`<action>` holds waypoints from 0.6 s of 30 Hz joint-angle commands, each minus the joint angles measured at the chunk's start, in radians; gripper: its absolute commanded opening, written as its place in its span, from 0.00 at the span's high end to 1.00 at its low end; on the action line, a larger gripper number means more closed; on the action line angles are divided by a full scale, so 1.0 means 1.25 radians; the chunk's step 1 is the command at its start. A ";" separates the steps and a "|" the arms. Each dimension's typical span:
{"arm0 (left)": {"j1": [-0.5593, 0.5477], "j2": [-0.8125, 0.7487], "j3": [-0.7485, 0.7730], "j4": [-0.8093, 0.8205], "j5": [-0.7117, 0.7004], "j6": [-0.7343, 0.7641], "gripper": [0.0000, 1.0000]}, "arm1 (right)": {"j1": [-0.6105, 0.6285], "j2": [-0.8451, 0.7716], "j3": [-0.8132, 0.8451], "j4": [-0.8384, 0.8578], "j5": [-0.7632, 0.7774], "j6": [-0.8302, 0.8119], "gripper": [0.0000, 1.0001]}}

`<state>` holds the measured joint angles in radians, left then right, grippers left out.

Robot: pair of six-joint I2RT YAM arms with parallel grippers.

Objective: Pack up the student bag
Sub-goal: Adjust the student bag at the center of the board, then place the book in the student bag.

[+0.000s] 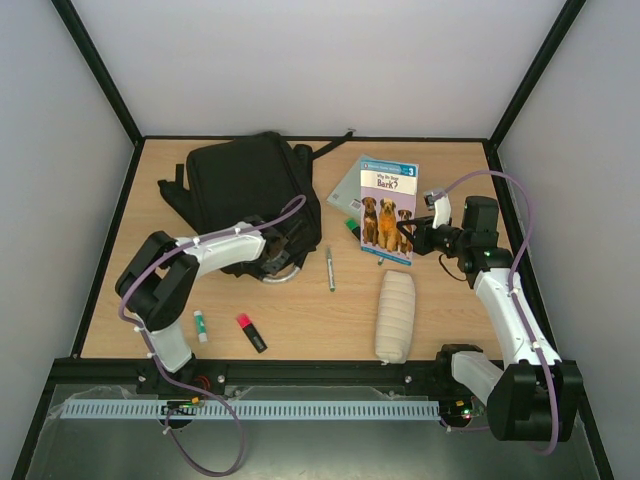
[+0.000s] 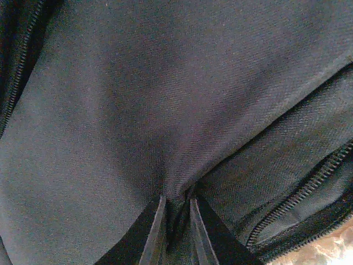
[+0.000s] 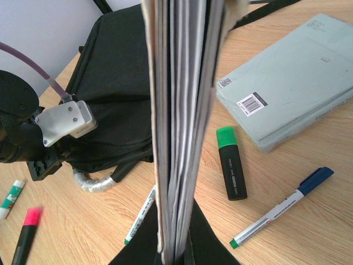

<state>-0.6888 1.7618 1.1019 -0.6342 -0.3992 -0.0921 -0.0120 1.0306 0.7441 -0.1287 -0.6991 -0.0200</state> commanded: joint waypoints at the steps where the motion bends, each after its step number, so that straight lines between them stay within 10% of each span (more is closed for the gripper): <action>1: -0.007 -0.004 0.031 0.002 -0.003 0.001 0.92 | -0.003 -0.002 -0.005 0.037 -0.021 -0.018 0.99; 11: -0.002 -0.138 0.075 0.057 0.048 -0.030 0.98 | 0.003 0.000 0.031 0.019 -0.105 0.082 0.99; 18: 0.004 -0.197 0.109 0.106 0.062 -0.029 0.98 | 0.055 0.127 0.227 -0.305 -0.208 0.028 0.99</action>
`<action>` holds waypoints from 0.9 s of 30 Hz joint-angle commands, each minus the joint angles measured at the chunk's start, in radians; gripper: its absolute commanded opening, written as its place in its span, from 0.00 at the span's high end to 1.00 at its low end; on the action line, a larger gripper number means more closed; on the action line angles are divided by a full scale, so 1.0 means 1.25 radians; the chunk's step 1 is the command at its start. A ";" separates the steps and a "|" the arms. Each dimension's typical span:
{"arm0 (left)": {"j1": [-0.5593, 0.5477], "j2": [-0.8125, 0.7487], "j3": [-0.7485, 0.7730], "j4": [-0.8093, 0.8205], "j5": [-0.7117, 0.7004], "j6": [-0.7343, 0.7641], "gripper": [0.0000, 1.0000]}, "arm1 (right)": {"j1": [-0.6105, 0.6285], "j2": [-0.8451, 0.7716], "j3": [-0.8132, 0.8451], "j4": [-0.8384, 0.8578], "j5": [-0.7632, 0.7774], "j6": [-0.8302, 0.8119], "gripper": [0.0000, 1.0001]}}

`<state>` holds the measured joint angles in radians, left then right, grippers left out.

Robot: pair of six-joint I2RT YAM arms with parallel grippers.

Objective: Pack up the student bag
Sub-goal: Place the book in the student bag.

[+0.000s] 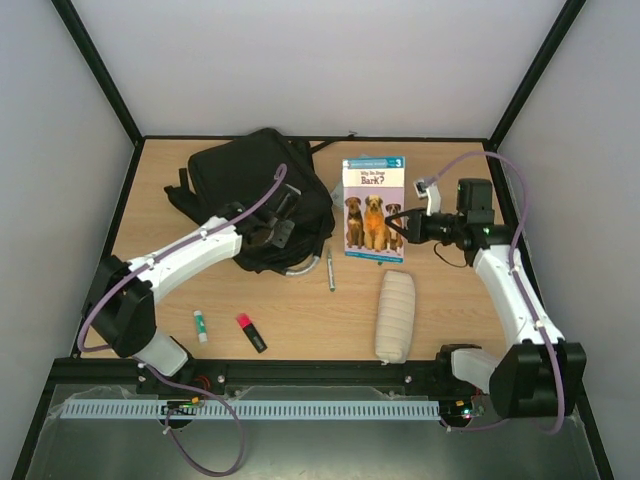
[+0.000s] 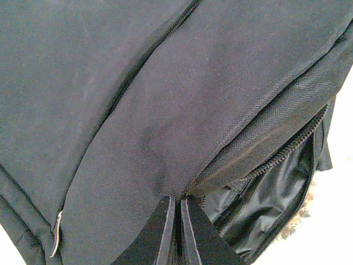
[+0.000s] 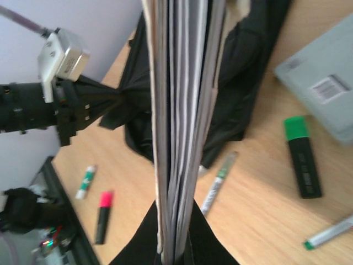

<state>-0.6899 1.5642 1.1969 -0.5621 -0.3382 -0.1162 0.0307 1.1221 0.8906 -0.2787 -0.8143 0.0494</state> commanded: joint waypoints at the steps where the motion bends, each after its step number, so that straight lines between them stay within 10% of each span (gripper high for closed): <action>1: 0.006 -0.046 0.038 0.051 0.018 -0.013 0.98 | 0.021 0.067 0.126 -0.213 -0.134 -0.022 0.99; 27: 0.061 -0.166 -0.086 0.226 0.088 -0.039 0.98 | 0.187 0.162 0.009 -0.276 -0.208 0.139 0.99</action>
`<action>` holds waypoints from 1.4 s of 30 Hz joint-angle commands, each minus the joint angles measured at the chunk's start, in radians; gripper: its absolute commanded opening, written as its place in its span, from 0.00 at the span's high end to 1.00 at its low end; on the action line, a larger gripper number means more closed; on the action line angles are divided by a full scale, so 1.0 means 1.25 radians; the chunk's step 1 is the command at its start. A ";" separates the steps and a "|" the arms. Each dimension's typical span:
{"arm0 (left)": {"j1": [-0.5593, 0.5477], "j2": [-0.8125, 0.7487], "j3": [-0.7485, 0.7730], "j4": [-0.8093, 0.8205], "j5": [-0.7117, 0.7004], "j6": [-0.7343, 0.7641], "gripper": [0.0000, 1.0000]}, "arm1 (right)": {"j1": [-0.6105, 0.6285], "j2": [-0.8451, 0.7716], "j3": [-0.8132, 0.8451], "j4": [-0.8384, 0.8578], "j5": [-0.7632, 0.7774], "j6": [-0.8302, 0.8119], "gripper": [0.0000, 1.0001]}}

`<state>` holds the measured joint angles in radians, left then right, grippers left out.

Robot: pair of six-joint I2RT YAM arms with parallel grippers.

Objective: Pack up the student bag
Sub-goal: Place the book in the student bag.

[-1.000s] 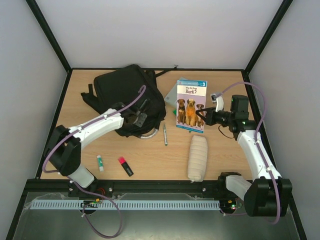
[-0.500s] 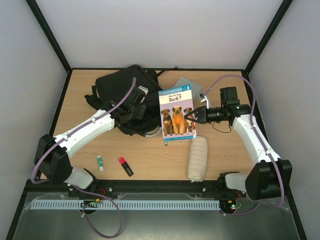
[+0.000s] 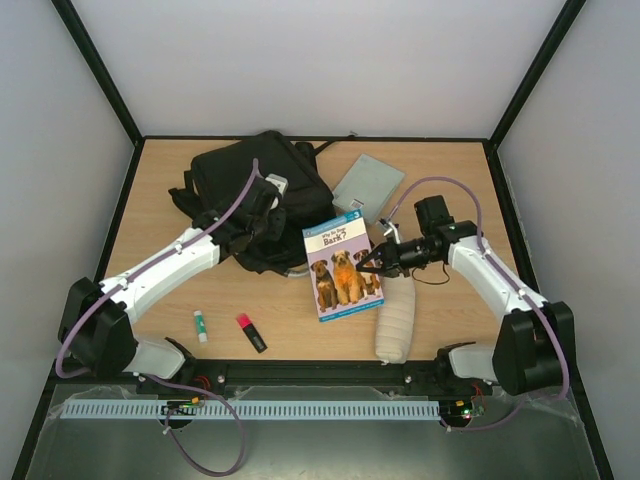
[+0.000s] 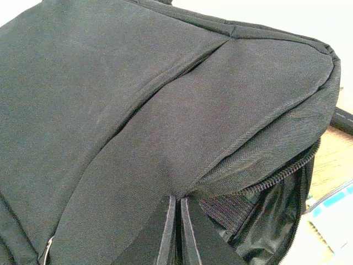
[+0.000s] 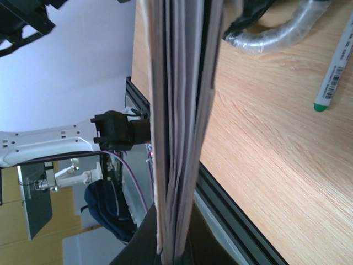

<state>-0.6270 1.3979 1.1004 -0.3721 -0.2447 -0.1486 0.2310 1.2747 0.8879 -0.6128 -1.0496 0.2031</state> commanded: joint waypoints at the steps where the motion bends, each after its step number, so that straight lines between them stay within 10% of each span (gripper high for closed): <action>1: 0.013 -0.036 -0.012 0.078 0.016 -0.015 0.98 | 0.036 0.060 0.018 -0.007 -0.020 0.015 0.99; 28: 0.023 -0.108 -0.068 0.145 0.125 0.012 0.98 | 0.184 0.553 0.426 0.197 0.006 0.261 0.99; 42: 0.024 -0.123 -0.078 0.146 0.111 0.023 0.98 | 0.199 0.641 0.429 0.351 0.102 0.355 0.97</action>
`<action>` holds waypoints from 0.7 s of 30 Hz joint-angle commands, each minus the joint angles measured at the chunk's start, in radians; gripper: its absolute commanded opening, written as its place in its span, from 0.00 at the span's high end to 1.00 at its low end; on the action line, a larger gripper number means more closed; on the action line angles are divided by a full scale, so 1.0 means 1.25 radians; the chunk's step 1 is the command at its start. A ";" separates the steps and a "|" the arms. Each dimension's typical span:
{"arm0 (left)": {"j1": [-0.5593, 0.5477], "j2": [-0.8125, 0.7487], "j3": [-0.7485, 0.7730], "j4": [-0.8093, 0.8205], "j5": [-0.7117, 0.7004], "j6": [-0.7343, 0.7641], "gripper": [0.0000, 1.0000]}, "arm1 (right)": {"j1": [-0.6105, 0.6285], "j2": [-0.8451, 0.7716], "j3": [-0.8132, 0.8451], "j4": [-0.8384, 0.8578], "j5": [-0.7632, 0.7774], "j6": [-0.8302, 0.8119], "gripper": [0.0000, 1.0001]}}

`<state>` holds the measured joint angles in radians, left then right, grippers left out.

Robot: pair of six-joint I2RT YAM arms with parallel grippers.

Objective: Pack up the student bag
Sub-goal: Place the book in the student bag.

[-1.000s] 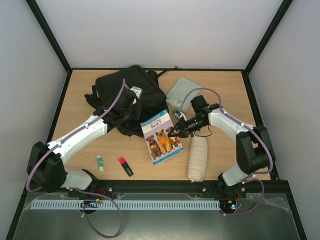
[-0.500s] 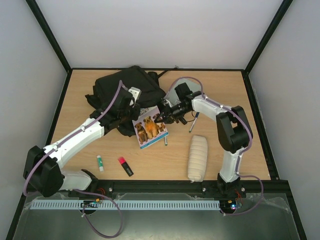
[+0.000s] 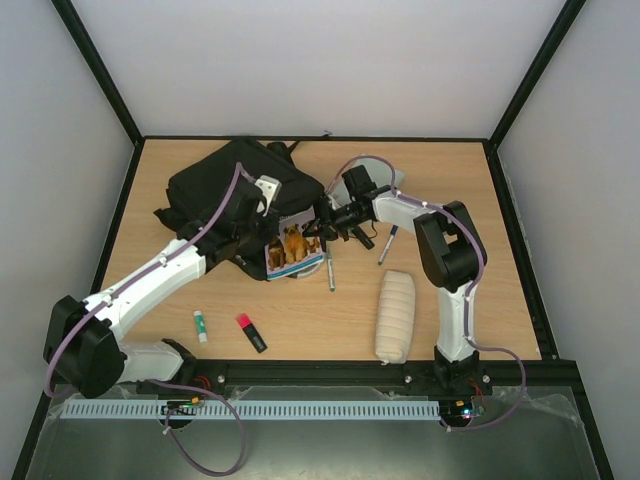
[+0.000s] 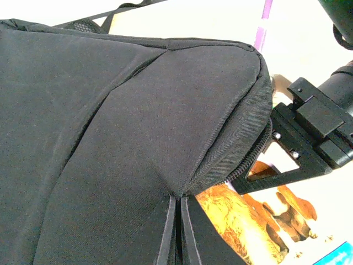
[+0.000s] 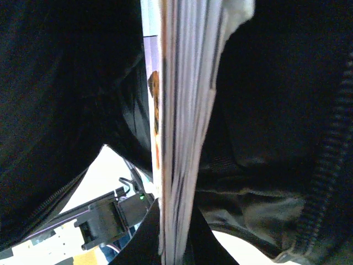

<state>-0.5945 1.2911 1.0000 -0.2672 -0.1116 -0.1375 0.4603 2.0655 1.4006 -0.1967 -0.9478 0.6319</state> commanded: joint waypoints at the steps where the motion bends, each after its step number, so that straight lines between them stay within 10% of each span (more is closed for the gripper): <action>1: -0.003 -0.038 0.002 0.062 0.001 0.014 0.98 | 0.021 0.004 0.019 0.006 0.022 0.007 0.96; 14: -0.010 -0.108 -0.035 0.113 0.170 0.071 0.98 | 0.098 -0.149 -0.105 0.022 0.109 -0.111 0.95; 21: -0.011 -0.098 -0.035 0.103 0.171 0.077 0.98 | 0.098 -0.131 -0.047 -0.035 0.258 -0.176 0.69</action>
<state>-0.5953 1.1851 0.9478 -0.2474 0.0383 -0.0669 0.5705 1.9022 1.2987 -0.1902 -0.7399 0.4934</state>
